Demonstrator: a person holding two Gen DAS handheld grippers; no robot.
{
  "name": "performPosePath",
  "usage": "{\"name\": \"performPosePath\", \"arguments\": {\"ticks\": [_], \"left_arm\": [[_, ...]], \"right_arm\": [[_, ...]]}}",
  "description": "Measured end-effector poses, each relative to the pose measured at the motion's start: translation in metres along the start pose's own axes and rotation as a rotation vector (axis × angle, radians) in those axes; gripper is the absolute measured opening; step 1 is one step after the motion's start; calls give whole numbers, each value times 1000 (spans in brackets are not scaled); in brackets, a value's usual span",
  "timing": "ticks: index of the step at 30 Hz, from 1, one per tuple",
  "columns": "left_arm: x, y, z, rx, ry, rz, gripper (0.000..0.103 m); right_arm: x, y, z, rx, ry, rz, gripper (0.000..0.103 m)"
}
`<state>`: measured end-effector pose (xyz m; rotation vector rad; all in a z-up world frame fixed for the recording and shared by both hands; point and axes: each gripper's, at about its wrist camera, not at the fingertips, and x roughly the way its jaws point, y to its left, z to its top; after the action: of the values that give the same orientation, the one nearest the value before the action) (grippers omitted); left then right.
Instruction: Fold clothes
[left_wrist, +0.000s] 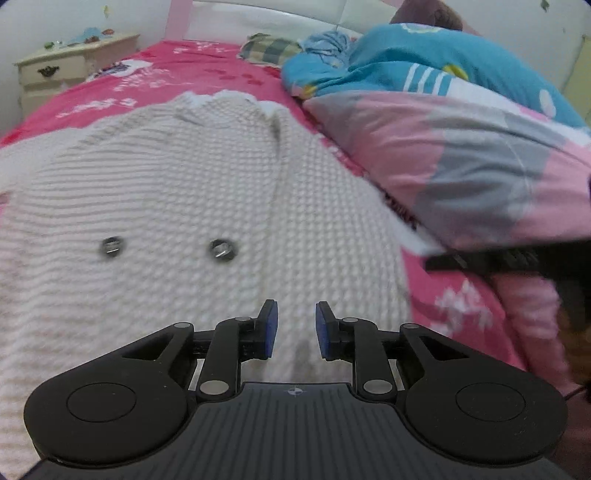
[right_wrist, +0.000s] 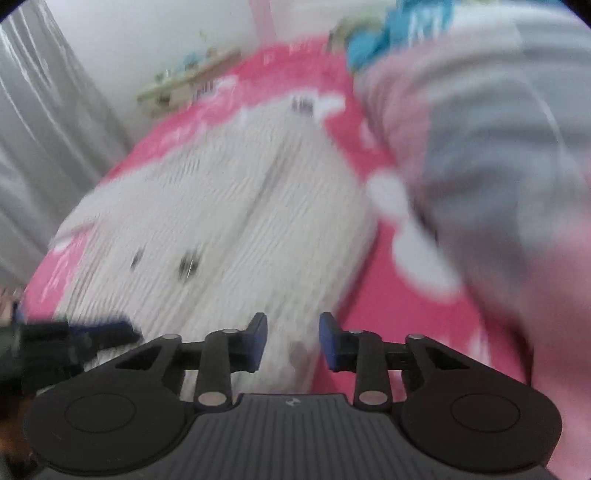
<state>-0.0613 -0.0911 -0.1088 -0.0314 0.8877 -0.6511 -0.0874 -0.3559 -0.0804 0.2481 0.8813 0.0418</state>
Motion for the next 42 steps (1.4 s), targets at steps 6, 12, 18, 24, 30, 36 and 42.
{"name": "performPosePath", "arguments": {"ticks": [6,12,18,24,30,36,42], "left_arm": [[42,8,-30,-88,23,57,22],[37,11,-45,-41,-35,35,22],[37,7,-55,2,-43,32,22],[36,9,-57,8,-49,22,22],[31,12,-58,4,-51,5,22],[30,11,-56,8,-53,12,23],[28,7,-59,33,-66,32,23]], "right_arm": [[83,0,25,-154,-59,-51,27],[102,15,57,-277,-85,-8,22],[170,2,149,-202,-170,-24,19],[258,1,165,-198,-55,47,18],[196,-4,173,-185,-109,79,18],[101,-4,131,-207,-17,36,19],[127,-2,55,-244,187,3,16]]}}
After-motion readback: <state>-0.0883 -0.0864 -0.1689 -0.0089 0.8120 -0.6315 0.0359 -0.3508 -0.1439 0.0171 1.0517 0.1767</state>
